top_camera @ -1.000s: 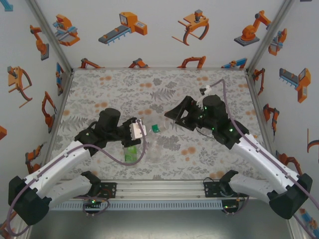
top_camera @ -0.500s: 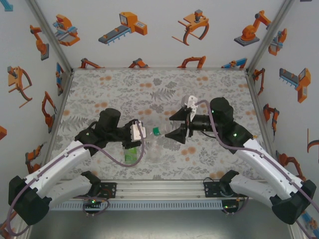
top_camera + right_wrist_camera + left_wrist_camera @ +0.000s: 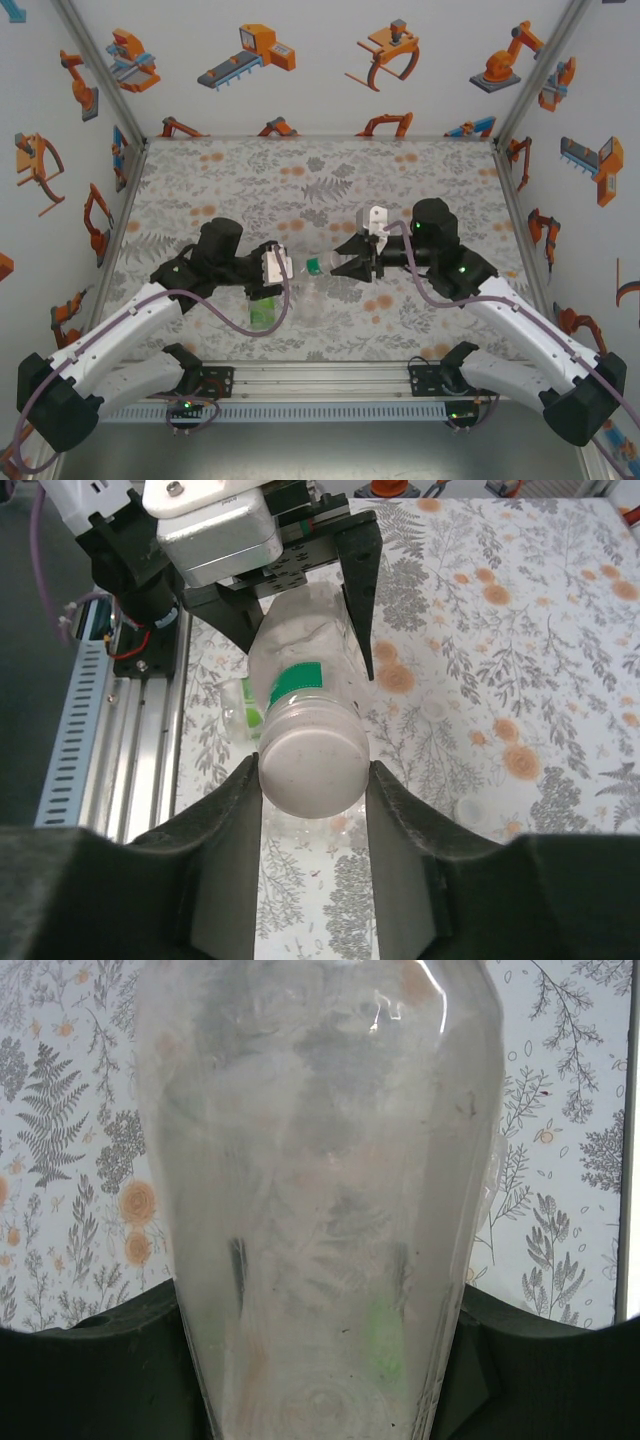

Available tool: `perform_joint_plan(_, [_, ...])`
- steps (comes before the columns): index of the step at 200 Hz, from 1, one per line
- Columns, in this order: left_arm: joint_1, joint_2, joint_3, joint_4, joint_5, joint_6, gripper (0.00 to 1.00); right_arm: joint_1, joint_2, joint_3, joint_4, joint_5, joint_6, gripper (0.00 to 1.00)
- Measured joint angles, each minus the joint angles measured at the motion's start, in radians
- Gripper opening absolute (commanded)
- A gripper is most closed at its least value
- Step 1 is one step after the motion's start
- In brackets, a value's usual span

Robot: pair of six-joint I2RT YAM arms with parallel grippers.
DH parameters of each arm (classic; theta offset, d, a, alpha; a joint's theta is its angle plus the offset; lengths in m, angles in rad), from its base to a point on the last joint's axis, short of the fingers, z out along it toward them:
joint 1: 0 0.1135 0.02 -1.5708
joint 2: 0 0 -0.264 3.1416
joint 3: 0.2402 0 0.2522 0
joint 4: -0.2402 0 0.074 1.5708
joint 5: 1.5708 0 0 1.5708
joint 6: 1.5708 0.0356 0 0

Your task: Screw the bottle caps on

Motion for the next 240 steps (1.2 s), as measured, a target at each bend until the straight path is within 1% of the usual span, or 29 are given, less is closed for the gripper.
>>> perform_joint_plan(21, [0.000, 0.000, 0.000, -0.002, -0.001, 0.000, 0.00, 0.000, 0.000, -0.010, 0.024, 0.001, 0.033, 0.08])
perform_joint_plan(30, [0.000, 0.000, 0.000, -0.004, -0.002, -0.001, 0.00, 0.000, -0.002, -0.022, 0.050, 0.005, 0.073, 0.00])
perform_joint_plan(55, [0.002, 0.003, 0.000, -0.016, -0.009, -0.003, 0.00, -0.001, -0.011, -0.074, 0.139, 0.041, 0.240, 0.00])
perform_joint_plan(81, [0.002, 0.016, 0.000, -0.020, -0.013, -0.008, 0.00, 0.000, -0.029, -0.134, 0.233, 0.122, 0.491, 0.00])
perform_joint_plan(96, [0.002, 0.024, 0.000, -0.019, -0.014, -0.012, 0.00, 0.006, -0.039, -0.154, 0.257, 0.181, 0.621, 0.00])
perform_joint_plan(122, [0.002, 0.033, 0.006, -0.014, -0.021, -0.022, 0.00, 0.020, -0.053, -0.156, 0.227, 0.296, 0.823, 0.00])
perform_joint_plan(150, [0.001, 0.046, 0.008, -0.004, -0.029, -0.028, 0.00, 0.031, -0.040, -0.097, 0.090, 0.394, 1.029, 0.00])
perform_joint_plan(153, [0.001, 0.047, 0.009, -0.003, -0.030, -0.029, 0.00, 0.031, -0.035, -0.087, 0.074, 0.401, 1.050, 0.06])
perform_joint_plan(162, [0.002, 0.050, 0.011, -0.001, -0.035, -0.033, 0.00, 0.030, -0.020, -0.064, 0.040, 0.414, 1.098, 0.31])
perform_joint_plan(166, [0.002, 0.051, 0.011, -0.001, -0.037, -0.035, 0.00, 0.030, -0.011, -0.053, 0.024, 0.420, 1.118, 0.40])
perform_joint_plan(175, [0.003, 0.054, 0.012, -0.001, -0.043, -0.038, 0.00, 0.030, 0.007, -0.028, -0.008, 0.426, 1.154, 0.54])
perform_joint_plan(183, [0.003, 0.056, 0.013, 0.000, -0.050, -0.035, 0.00, 0.028, 0.026, -0.009, -0.029, 0.430, 1.194, 0.62])
perform_joint_plan(195, [0.000, 0.061, 0.014, 0.000, -0.051, -0.031, 0.00, 0.027, 0.061, 0.015, -0.033, 0.430, 1.239, 0.68])
perform_joint_plan(210, [-0.003, 0.066, 0.016, 0.000, -0.052, -0.030, 0.00, 0.026, 0.103, 0.037, -0.032, 0.425, 1.285, 0.69])
perform_joint_plan(240, [-0.003, 0.067, 0.017, 0.000, -0.066, -0.031, 0.00, 0.026, 0.170, 0.045, -0.024, 0.408, 1.342, 0.67])
